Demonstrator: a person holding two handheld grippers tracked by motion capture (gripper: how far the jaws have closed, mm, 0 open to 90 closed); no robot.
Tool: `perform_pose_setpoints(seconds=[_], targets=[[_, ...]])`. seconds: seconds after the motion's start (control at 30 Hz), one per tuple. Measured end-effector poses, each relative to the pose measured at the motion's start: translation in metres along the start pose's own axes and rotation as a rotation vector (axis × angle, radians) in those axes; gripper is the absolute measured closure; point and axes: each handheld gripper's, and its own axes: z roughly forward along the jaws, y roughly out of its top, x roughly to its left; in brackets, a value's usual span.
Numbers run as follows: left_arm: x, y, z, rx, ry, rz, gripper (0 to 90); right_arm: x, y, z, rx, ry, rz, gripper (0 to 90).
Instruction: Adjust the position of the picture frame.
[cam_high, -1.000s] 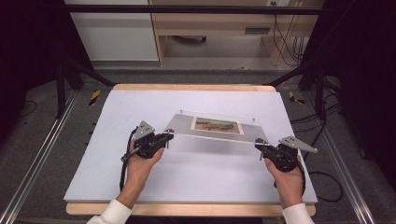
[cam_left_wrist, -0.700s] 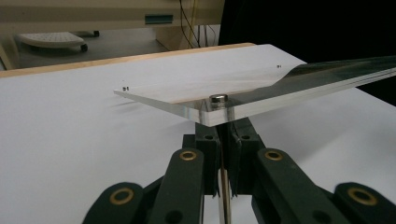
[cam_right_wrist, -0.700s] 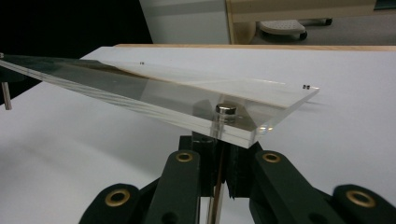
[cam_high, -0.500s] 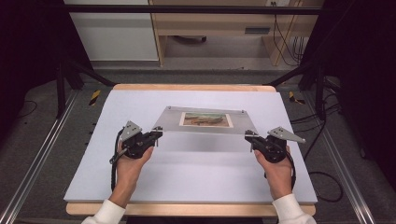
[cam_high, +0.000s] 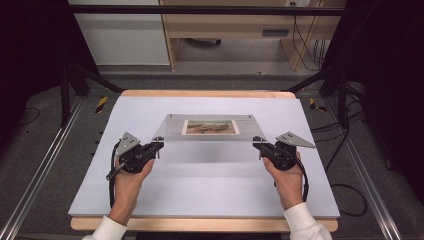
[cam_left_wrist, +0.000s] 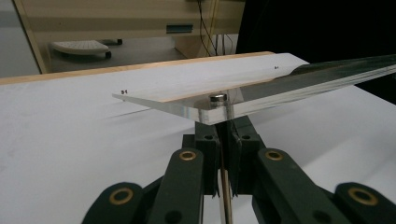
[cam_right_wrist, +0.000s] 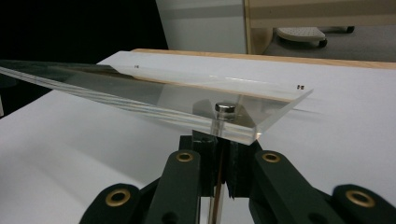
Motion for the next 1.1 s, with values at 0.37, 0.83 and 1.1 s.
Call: perform_pose_setpoints(seconds=[0.37,0.83,1.1], targets=[[0.006,-0.004,-0.010,-0.001,0.014,-0.003,83.2,0.009,0.000,0.007,0.007,0.008,-0.005,84.3],[0.013,-0.016,-0.012,0.019,0.027,0.002,82.9,0.016,-0.009,0.015,0.036,0.003,-0.012,84.0],[0.017,-0.020,-0.005,0.012,0.039,0.015,82.6,0.017,-0.012,0.020,0.039,-0.006,-0.013,83.8]])
